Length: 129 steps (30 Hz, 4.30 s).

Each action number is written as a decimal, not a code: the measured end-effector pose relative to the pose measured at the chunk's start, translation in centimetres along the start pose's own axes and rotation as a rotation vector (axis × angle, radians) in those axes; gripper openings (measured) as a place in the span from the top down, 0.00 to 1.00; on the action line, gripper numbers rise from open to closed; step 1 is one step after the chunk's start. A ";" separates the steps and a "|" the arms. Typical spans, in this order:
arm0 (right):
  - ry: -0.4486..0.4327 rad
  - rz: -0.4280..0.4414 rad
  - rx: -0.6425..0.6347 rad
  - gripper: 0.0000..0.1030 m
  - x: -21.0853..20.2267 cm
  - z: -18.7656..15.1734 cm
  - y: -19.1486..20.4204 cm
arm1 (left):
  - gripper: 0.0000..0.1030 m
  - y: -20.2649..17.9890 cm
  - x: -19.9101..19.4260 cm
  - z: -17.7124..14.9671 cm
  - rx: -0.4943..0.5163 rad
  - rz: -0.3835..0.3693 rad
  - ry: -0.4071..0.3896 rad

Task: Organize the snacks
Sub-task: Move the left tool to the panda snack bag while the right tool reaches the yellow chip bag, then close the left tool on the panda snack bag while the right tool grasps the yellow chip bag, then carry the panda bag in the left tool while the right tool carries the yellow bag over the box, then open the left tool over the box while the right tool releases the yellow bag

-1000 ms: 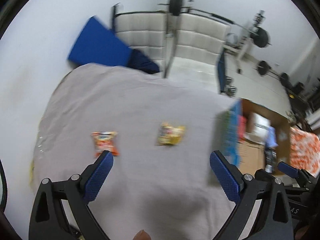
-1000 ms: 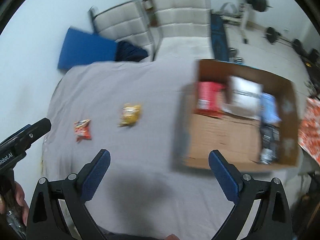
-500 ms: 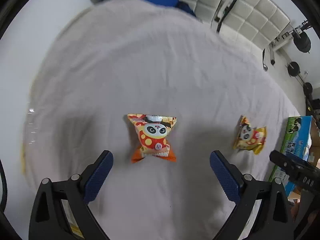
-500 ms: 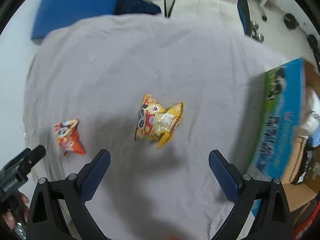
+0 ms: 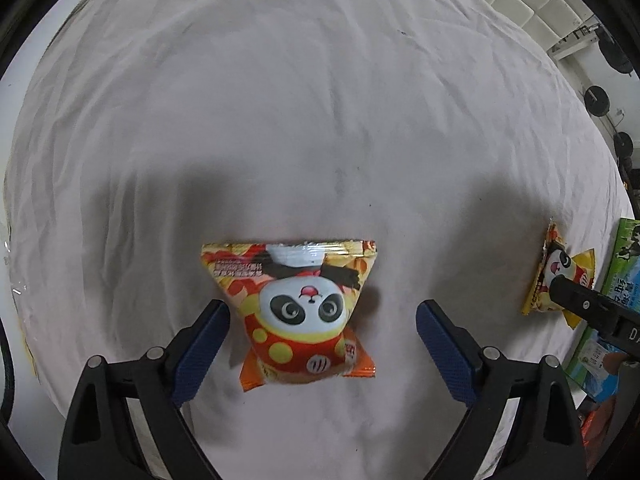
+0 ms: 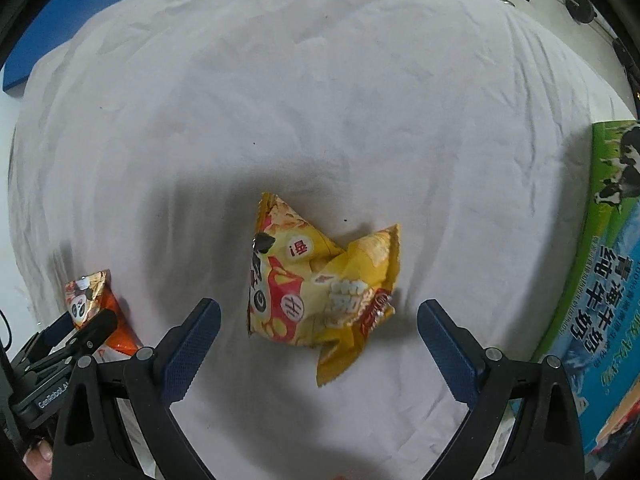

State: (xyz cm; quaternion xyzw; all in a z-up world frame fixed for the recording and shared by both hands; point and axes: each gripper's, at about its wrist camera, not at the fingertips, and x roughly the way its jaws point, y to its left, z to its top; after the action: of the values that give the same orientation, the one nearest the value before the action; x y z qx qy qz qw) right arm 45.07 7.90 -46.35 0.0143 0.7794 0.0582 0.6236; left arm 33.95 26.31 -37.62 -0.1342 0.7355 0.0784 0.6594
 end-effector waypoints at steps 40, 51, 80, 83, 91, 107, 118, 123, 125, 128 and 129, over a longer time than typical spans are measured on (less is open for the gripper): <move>-0.034 -0.070 -0.141 0.55 0.0 -1.6 4.0 | 0.64 0.3 -3.7 -3.8 0.038 0.009 -0.137; -0.269 -0.007 -0.195 0.56 -9.9 -9.0 1.4 | 0.64 -2.7 -13.5 -9.5 0.074 -0.120 -0.305; -0.666 0.062 -0.066 0.56 -29.7 -31.9 -14.4 | 0.64 -16.6 -28.0 -22.9 0.338 -0.251 -0.526; -0.669 0.047 -0.019 0.56 -29.8 -32.4 -17.5 | 0.64 -19.6 -27.2 -22.9 0.392 -0.262 -0.512; -0.674 0.023 0.094 0.56 -30.1 -32.3 -25.0 | 0.64 -26.7 -26.5 -23.4 0.492 -0.259 -0.507; -0.580 0.066 0.127 0.56 -26.0 -25.9 -32.2 | 0.64 -34.8 -20.4 -19.1 0.487 -0.211 -0.441; -0.447 0.070 0.164 0.56 -18.0 -19.7 -35.9 | 0.64 -39.8 -9.9 -14.7 0.468 -0.185 -0.197; -0.394 0.089 0.179 0.55 -15.0 -17.4 -36.8 | 0.64 -41.2 -7.5 -13.8 0.477 -0.165 -0.151; -0.374 0.082 0.178 0.55 -14.1 -16.6 -37.0 | 0.64 -41.5 -7.0 -13.4 0.480 -0.158 -0.141; -0.363 0.076 0.187 0.54 -13.1 -16.0 -37.4 | 0.63 -41.4 -6.5 -13.2 0.473 -0.139 -0.142; -0.360 0.076 0.184 0.53 -12.9 -15.9 -37.4 | 0.63 -41.5 -6.3 -13.1 0.468 -0.131 -0.144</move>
State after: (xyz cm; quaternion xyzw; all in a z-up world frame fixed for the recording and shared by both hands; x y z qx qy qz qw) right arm 34.34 -31.61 -34.46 0.1110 0.6562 0.0067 0.7463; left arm 34.58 -16.41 -27.29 -0.0194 0.6744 -0.1276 0.7270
